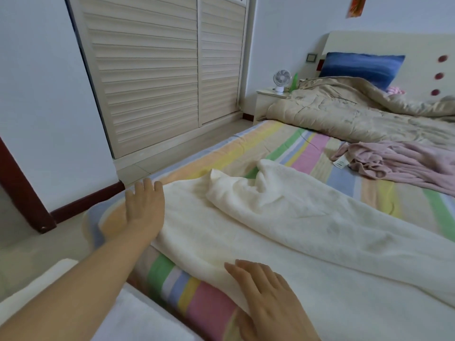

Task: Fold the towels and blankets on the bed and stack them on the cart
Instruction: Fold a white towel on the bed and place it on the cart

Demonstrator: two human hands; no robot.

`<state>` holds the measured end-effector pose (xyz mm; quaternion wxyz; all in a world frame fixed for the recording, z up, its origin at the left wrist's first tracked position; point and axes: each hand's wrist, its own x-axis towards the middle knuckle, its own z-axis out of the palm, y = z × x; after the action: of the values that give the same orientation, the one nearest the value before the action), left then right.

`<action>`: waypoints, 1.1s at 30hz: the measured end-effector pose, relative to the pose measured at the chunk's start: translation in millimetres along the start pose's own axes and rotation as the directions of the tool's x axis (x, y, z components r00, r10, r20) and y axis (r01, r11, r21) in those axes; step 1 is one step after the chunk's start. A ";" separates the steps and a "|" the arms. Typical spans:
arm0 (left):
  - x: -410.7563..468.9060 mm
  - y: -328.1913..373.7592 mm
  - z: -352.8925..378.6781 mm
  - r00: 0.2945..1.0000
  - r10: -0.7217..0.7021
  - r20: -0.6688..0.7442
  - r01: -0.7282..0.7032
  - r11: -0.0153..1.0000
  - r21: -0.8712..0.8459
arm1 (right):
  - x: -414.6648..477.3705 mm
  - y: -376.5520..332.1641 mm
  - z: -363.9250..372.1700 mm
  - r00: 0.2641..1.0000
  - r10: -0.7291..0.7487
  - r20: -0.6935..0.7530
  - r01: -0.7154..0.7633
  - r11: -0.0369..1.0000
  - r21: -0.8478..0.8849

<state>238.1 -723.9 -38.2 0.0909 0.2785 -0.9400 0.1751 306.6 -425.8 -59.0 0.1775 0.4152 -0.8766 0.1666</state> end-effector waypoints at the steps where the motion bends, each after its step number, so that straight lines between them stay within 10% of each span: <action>1: -8.9 8.0 -10.7 1.000 0.030 -0.002 -0.030 0.998 -0.051 | -13.8 5.9 -6.8 1.000 0.023 -0.021 -0.024 1.000 -0.020; 9: -132.2 63.5 -112.6 0.862 0.506 0.009 -0.440 0.757 -0.483 | -128.1 44.1 -66.4 0.881 0.110 -0.461 -0.273 0.912 -0.305; 17: -237.1 160.6 -160.3 0.383 0.869 -0.314 -0.761 0.105 -0.640 | -216.2 81.2 -119.5 0.859 0.362 -0.362 -0.501 0.737 -0.452; 22: -275.0 194.5 -150.1 0.122 0.928 -0.351 -0.954 0.011 -0.300 | -272.1 83.2 -134.4 0.822 0.433 -0.371 -0.567 0.685 -0.457; 27: -298.3 204.3 -156.5 0.190 0.953 -0.235 -0.970 0.145 -0.197 | -290.1 54.5 -138.4 0.862 0.412 -0.296 -0.498 0.800 -0.335; 33: -307.7 203.1 -146.9 0.117 0.948 -0.296 -0.990 0.086 -0.116 | -320.6 47.6 -156.7 0.834 0.474 -0.281 -0.549 0.760 -0.348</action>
<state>391.0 -357.7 -42.0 0.0590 -0.4425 -0.8918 0.0731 486.1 -114.0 -71.8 0.2856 0.0953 -0.9520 0.0547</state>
